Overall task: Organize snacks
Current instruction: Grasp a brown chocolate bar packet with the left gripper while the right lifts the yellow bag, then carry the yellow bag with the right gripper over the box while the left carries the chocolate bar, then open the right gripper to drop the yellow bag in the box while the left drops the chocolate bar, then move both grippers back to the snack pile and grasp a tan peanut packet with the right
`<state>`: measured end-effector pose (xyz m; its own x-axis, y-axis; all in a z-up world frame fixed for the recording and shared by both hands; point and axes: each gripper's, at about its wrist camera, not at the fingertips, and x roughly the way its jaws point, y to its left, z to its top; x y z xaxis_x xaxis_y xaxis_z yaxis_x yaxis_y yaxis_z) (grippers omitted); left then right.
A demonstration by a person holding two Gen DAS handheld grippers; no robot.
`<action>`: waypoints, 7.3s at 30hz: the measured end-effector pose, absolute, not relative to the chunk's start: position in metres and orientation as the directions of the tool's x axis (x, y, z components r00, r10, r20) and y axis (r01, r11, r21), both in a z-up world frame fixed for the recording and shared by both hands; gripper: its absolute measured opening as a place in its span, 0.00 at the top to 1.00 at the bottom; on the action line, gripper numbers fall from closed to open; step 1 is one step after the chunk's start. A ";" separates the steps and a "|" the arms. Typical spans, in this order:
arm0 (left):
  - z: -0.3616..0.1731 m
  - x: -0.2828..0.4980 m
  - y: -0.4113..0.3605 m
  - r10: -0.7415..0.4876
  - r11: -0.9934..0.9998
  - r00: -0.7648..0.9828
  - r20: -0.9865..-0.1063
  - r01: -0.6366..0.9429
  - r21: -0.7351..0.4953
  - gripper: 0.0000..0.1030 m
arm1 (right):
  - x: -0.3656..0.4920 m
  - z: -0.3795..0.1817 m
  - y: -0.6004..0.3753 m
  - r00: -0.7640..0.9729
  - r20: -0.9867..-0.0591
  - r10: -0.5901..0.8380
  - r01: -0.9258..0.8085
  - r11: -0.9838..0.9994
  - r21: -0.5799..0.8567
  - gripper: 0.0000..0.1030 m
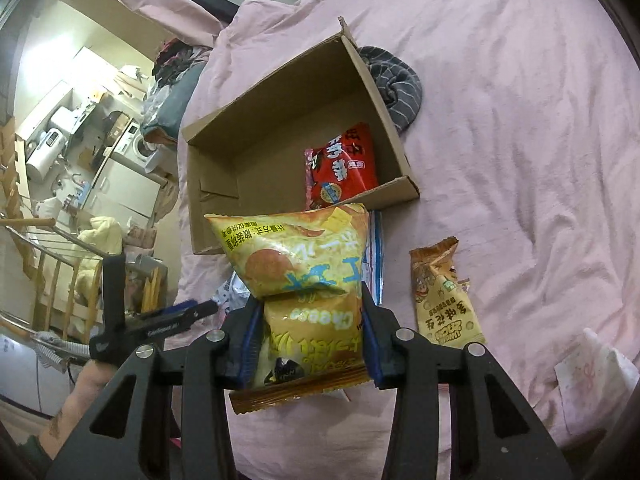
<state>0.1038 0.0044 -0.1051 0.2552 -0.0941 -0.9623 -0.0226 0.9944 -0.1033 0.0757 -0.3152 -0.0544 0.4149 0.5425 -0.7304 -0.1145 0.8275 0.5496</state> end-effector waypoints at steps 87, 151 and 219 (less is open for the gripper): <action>-0.033 0.224 -0.028 -0.088 0.994 0.579 -0.810 -0.008 -0.113 0.85 | 0.216 -0.049 -0.235 0.542 -0.710 0.449 -0.208 0.891 0.404 0.57; -0.001 0.195 0.001 -0.016 0.977 0.726 -0.687 -0.134 -0.165 0.11 | 0.207 -0.022 -0.254 0.610 -0.689 0.391 -0.130 0.908 0.399 0.18; -0.052 0.081 0.058 -0.067 0.970 0.465 -0.883 -0.175 -0.166 0.09 | 0.132 -0.147 -0.279 0.220 -0.972 -0.082 -0.193 0.973 -0.126 0.61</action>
